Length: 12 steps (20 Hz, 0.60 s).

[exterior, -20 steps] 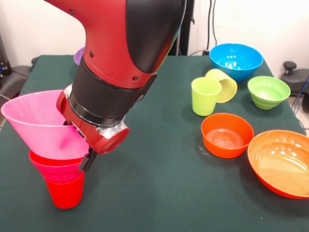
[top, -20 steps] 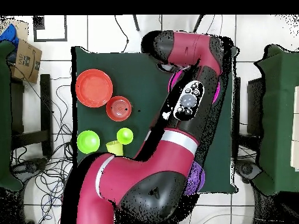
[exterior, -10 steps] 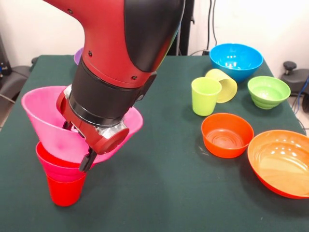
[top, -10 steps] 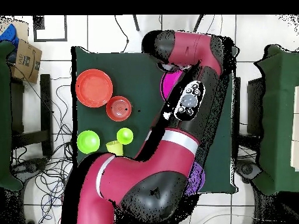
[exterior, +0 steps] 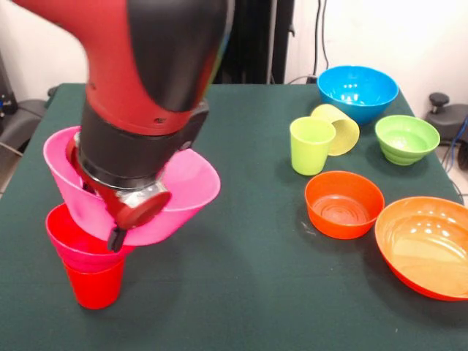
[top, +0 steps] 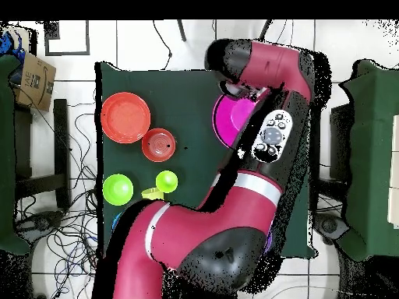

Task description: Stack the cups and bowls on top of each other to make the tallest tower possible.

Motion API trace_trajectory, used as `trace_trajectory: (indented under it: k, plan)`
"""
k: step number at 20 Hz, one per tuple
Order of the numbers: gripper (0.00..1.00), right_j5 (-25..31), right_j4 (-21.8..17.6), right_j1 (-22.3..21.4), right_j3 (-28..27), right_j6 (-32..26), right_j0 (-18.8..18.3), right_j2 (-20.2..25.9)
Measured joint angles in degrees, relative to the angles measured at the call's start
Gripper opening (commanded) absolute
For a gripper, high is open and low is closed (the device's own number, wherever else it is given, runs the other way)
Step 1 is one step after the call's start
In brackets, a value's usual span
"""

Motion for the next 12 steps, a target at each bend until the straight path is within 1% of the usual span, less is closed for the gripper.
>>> trace_trajectory:
  k: [5,12]
  plan:
    - [1.00,2.25,0.40,0.36,-1.20,0.00,-3.28,1.54]
    - [1.00,2.36,0.31,0.37,-1.27,-0.01,-6.19,3.69]
